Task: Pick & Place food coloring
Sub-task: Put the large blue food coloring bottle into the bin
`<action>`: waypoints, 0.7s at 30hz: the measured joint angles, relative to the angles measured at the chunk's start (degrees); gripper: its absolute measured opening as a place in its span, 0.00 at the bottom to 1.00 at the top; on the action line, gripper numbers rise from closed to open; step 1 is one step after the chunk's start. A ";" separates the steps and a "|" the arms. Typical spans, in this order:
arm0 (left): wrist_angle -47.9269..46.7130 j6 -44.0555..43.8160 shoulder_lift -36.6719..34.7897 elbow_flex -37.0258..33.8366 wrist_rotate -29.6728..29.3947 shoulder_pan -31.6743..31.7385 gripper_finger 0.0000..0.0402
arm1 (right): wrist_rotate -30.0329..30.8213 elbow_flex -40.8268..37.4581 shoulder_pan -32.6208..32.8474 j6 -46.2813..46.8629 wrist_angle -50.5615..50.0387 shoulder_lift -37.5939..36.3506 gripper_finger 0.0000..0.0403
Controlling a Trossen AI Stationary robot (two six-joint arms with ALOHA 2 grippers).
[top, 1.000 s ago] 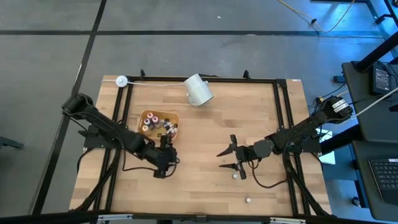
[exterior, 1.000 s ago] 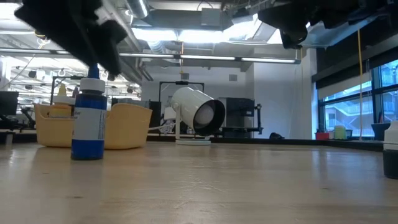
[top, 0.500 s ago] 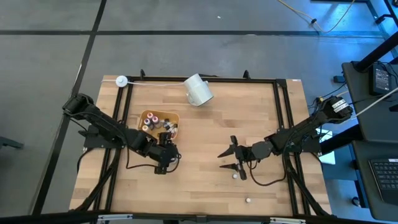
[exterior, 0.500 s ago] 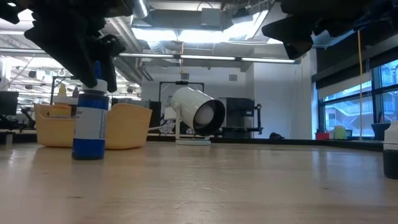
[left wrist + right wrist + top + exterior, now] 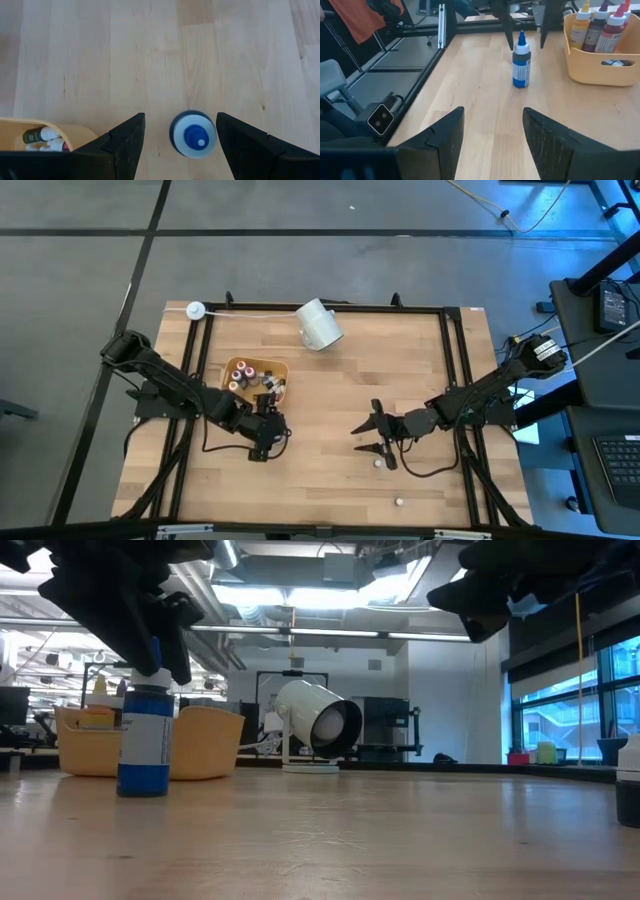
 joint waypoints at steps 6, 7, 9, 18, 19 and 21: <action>-0.25 -0.57 0.00 0.00 0.00 -0.64 0.60 | 0.02 0.00 0.00 -0.03 -0.04 0.00 0.51; -0.28 -1.04 0.06 0.00 0.02 -0.66 0.60 | 0.02 0.00 0.00 -0.05 -0.03 0.00 0.51; -0.02 -2.33 0.54 0.00 0.05 -0.66 0.60 | 0.02 0.00 0.00 -0.26 -0.03 0.00 0.51; -0.35 -1.50 1.94 -0.04 0.35 -0.88 0.60 | 0.02 0.00 -0.07 -0.60 0.14 0.00 0.51; 0.08 -1.48 2.11 -0.04 0.32 -0.98 0.60 | 0.02 0.00 -0.07 -0.61 0.13 0.00 0.51; -0.58 -1.48 2.27 -0.04 0.23 -1.05 0.59 | 0.02 0.00 -0.07 -0.68 0.07 0.00 0.51</action>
